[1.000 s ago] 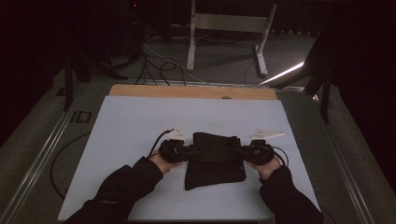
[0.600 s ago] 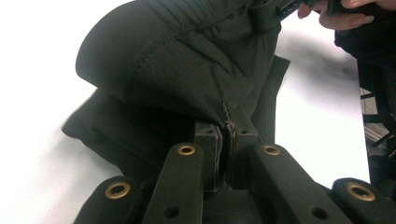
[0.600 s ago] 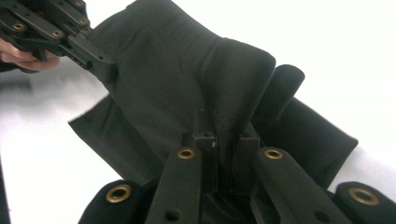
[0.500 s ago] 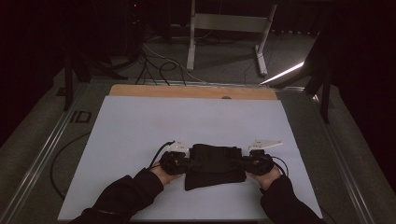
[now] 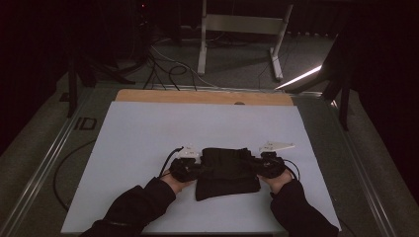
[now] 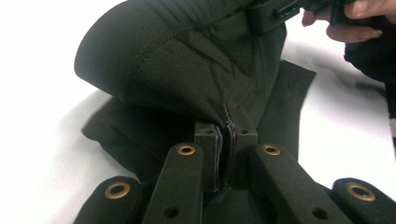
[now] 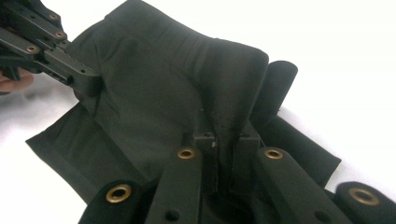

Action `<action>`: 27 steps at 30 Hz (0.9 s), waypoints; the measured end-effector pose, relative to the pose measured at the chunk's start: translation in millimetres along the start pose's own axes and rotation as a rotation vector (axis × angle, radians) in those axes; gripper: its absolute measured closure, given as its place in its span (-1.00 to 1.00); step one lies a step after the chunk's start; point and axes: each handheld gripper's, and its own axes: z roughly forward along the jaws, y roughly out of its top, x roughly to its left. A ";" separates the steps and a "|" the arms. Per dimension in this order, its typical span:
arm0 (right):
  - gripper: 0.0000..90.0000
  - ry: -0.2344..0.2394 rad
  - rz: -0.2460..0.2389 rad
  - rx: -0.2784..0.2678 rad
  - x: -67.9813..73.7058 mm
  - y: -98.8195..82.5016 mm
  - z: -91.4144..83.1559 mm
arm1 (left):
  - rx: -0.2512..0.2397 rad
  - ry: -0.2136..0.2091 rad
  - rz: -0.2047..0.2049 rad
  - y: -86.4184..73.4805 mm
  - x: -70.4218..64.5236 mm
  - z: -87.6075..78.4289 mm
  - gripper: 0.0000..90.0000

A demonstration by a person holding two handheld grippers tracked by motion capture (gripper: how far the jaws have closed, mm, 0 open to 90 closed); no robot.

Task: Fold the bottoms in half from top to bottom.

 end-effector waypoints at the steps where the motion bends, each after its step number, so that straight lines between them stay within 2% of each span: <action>1: 0.89 -0.003 0.003 -0.009 -1.0 1.5 -0.3 | -0.001 0.005 0.005 3.3 1.5 0.4 0.90; 6: 0.89 -0.026 0.003 -0.064 -8.0 17.5 -4.1 | -0.062 0.048 0.024 20.2 6.4 -2.3 0.90; 7: 0.89 -0.030 -0.002 -0.077 -9.3 21.2 -5.8 | -0.075 0.043 0.012 21.8 7.2 -3.3 0.90; 9: 0.89 -0.021 0.000 -0.097 -11.4 26.8 -9.7 | -0.089 0.043 0.013 22.2 6.9 -4.8 0.90; 11: 0.89 -0.014 0.002 -0.102 -11.3 26.4 -12.3 | -0.077 0.033 0.009 19.8 5.8 -4.2 0.90; 16: 0.89 0.000 0.009 -0.042 -9.1 9.9 -6.7 | -0.020 0.022 0.012 8.8 2.9 1.9 0.90; 18: 0.89 0.011 0.020 -0.023 -8.4 3.4 -4.1 | -0.013 0.018 0.009 5.3 1.0 2.3 0.90; 20: 0.89 0.011 0.009 -0.001 -6.4 -1.2 -2.6 | -0.007 0.011 0.008 2.5 -0.8 1.7 0.90; 27: 0.89 0.041 0.025 0.036 -3.2 -11.2 -0.9 | 0.026 -0.010 -0.026 -5.5 -5.4 2.5 0.89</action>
